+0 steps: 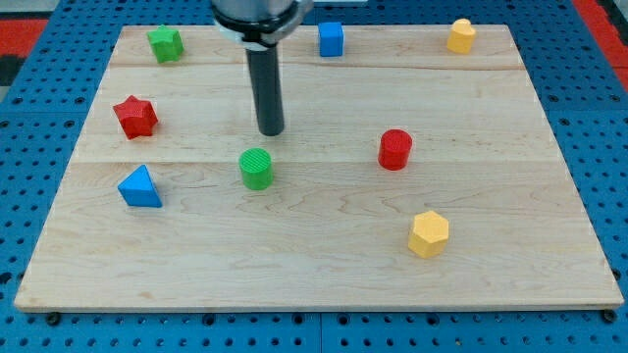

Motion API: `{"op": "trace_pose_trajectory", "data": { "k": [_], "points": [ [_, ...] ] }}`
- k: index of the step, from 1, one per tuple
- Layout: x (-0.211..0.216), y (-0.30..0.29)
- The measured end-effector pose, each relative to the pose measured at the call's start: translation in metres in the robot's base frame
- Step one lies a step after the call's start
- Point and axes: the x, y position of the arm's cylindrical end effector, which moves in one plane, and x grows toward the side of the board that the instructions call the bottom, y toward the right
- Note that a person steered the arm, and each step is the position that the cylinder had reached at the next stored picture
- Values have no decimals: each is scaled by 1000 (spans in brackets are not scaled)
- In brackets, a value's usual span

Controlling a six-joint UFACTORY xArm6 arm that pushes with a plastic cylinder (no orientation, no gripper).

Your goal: Place the yellow hexagon right to the red circle at center right

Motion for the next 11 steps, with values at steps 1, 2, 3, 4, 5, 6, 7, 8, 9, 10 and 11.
{"op": "trace_pose_trajectory", "data": {
  "k": [1, 2, 3, 4, 5, 6, 7, 8, 9, 10, 11],
  "points": [
    [6, 5],
    [-35, 31],
    [-51, 59],
    [-53, 140],
    [-33, 216],
    [34, 265],
    [117, 283],
    [179, 281],
    [203, 243],
    [201, 181],
    [184, 172]
  ]
}}
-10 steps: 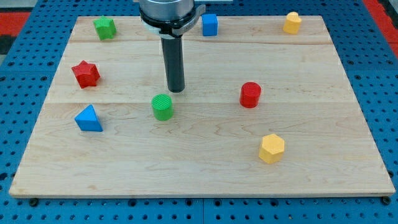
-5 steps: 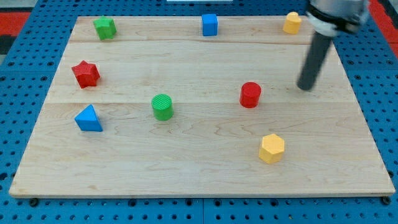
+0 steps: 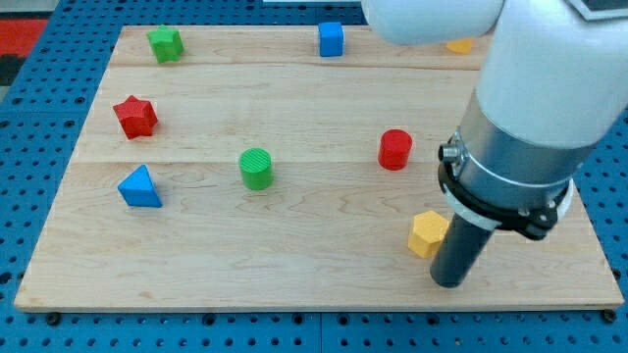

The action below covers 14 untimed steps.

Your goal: Place the yellow hexagon right to the red circle at center right

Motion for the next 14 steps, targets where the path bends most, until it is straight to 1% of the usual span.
{"op": "trace_pose_trajectory", "data": {
  "k": [1, 3, 4, 6, 7, 8, 9, 10, 11, 12, 13, 14],
  "points": [
    [-20, -4],
    [-24, -28],
    [-47, -27],
    [-96, -5],
    [-111, -6],
    [-113, -25],
    [-122, -32],
    [-123, -56],
    [-133, -66],
    [-158, -53],
    [-167, -20],
    [-164, -5]
  ]
}}
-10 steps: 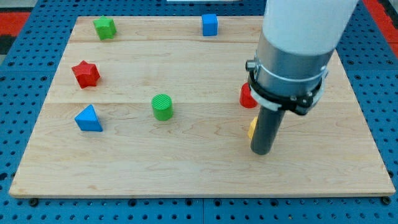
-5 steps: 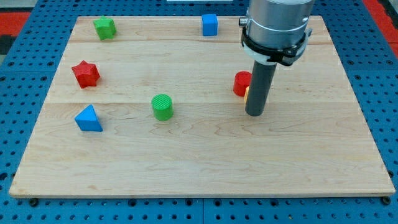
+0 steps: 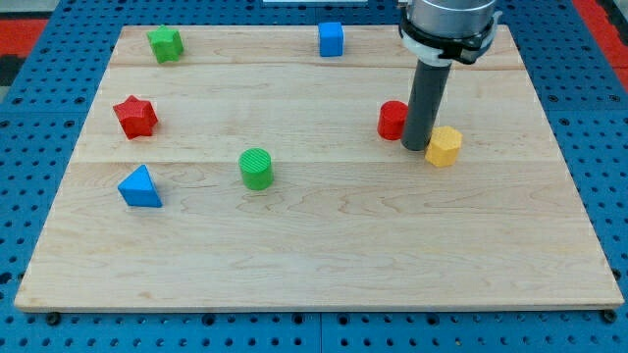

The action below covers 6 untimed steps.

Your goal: Place the yellow hexagon right to the red circle at center right

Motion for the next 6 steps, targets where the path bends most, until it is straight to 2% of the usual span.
{"op": "trace_pose_trajectory", "data": {
  "k": [3, 6],
  "points": [
    [32, 6],
    [9, 53]
  ]
}}
